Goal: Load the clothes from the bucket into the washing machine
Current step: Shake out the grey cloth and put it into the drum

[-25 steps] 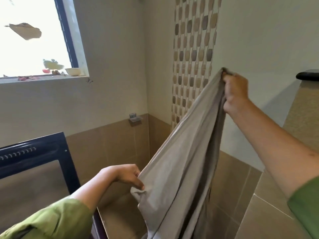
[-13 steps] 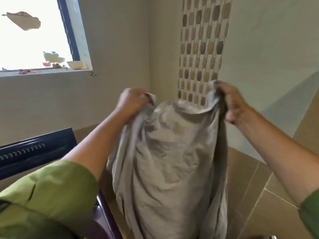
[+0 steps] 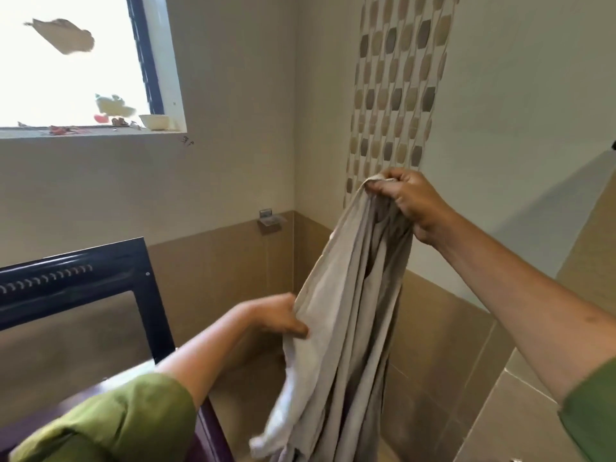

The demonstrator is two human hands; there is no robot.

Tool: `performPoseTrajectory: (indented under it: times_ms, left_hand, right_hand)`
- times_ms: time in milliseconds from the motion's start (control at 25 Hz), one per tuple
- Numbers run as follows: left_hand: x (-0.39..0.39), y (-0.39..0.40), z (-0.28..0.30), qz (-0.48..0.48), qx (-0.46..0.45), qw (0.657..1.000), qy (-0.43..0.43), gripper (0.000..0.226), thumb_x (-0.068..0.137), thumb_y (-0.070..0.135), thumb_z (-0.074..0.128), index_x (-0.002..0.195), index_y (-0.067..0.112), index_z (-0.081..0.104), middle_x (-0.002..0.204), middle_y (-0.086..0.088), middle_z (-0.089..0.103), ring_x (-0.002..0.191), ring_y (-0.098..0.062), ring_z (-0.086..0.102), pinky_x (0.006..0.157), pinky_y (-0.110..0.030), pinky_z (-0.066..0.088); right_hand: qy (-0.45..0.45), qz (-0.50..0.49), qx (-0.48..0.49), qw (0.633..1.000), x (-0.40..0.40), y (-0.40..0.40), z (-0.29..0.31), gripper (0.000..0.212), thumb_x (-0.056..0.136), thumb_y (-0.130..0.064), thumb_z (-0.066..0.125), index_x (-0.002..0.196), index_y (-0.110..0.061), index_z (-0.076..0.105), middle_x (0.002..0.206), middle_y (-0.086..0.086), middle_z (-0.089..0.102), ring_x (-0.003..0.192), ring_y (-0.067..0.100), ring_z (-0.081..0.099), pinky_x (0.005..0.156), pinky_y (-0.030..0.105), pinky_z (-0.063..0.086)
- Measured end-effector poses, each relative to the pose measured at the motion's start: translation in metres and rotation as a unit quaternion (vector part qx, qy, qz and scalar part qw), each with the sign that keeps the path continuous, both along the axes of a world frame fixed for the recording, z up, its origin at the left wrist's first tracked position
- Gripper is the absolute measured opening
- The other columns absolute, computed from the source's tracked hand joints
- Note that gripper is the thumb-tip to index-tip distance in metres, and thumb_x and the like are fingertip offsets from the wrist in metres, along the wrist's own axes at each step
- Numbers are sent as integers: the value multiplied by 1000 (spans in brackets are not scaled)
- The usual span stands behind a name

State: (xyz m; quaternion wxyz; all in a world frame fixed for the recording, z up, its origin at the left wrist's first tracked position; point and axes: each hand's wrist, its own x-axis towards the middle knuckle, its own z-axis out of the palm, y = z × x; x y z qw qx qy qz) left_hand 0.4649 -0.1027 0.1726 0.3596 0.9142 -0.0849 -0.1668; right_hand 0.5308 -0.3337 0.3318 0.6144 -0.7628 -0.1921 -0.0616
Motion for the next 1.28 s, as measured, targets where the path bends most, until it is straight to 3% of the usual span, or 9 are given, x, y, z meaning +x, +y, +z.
performPoseTrajectory:
  times_ms: [240, 480, 600, 720, 800, 880, 1000, 1120, 1280]
  left_hand:
    - [-25, 39, -71, 13, 226, 968, 108, 30, 74, 22, 71, 101, 10, 73, 86, 2, 66, 78, -14, 61, 66, -25, 48]
    - [-37, 134, -19, 149, 405, 902, 13, 28, 85, 26, 63, 109, 12, 70, 110, -10, 72, 103, -25, 68, 81, -30, 52]
    - [-55, 171, 38, 379, 179, 882, -214, 15, 90, 9, 57, 88, 16, 71, 86, -7, 71, 81, -22, 63, 66, -18, 46]
    - [-55, 129, 97, 474, -247, 738, -411, 30, 95, 3, 41, 75, 19, 56, 66, 6, 56, 57, -7, 50, 48, -12, 37]
    - [-37, 48, 116, 455, -468, 698, -294, 29, 102, 21, 31, 81, 24, 50, 79, 8, 52, 64, -4, 51, 51, -18, 47]
    - [-25, -35, 103, 349, -513, 749, -234, 28, 103, 37, 28, 97, 25, 52, 91, 11, 52, 77, -1, 51, 60, -12, 50]
    - [-3, -98, 74, 278, -492, 798, -210, 64, 82, 59, 49, 131, 19, 53, 118, 4, 60, 108, -13, 60, 98, -29, 49]
    - [2, -81, 75, 333, -465, 774, -270, 15, 90, 15, 53, 90, 17, 69, 86, -5, 69, 87, -22, 64, 80, -37, 50]
    - [0, -42, 98, 357, -402, 785, -308, 34, 85, -9, 45, 73, 15, 66, 76, -7, 66, 77, -22, 61, 74, -36, 49]
  right_hand:
    - [-51, -117, 102, 987, 10, -46, 25, 29, 87, -21, 63, 60, -20, 52, 61, -5, 46, 59, 11, 44, 63, 26, 37]
    - [-130, -110, -322, 932, 13, -74, -4, 14, 92, -11, 56, 85, -9, 68, 88, 10, 67, 86, 25, 60, 72, 31, 41]
    - [-191, -261, -271, 907, 22, -103, 1, 17, 87, -2, 47, 85, -1, 65, 84, 14, 64, 82, 26, 56, 70, 35, 40]
    - [-103, -365, 213, 901, 22, -82, 18, 23, 90, -6, 44, 71, -17, 50, 74, 3, 51, 72, 12, 45, 64, 29, 38]
    - [113, -185, 469, 856, 3, -14, 5, 20, 95, -9, 41, 78, -19, 45, 82, 4, 53, 72, 15, 50, 68, 29, 48]
    - [184, -51, 320, 928, -29, 60, -21, 20, 97, -10, 39, 84, -13, 54, 80, 6, 57, 72, 20, 56, 76, 32, 51]
    - [-23, -59, 6, 998, -43, 98, -43, 17, 93, -20, 55, 78, -16, 62, 77, 3, 65, 73, 18, 60, 71, 33, 49]
    - [-108, -49, -26, 993, -38, 80, -45, 11, 90, -21, 62, 82, -17, 68, 82, 3, 72, 78, 17, 66, 73, 34, 52]
    - [-118, 55, -102, 986, -40, 44, -48, 22, 88, -33, 66, 100, -16, 71, 91, 4, 73, 79, 13, 65, 75, 34, 54]
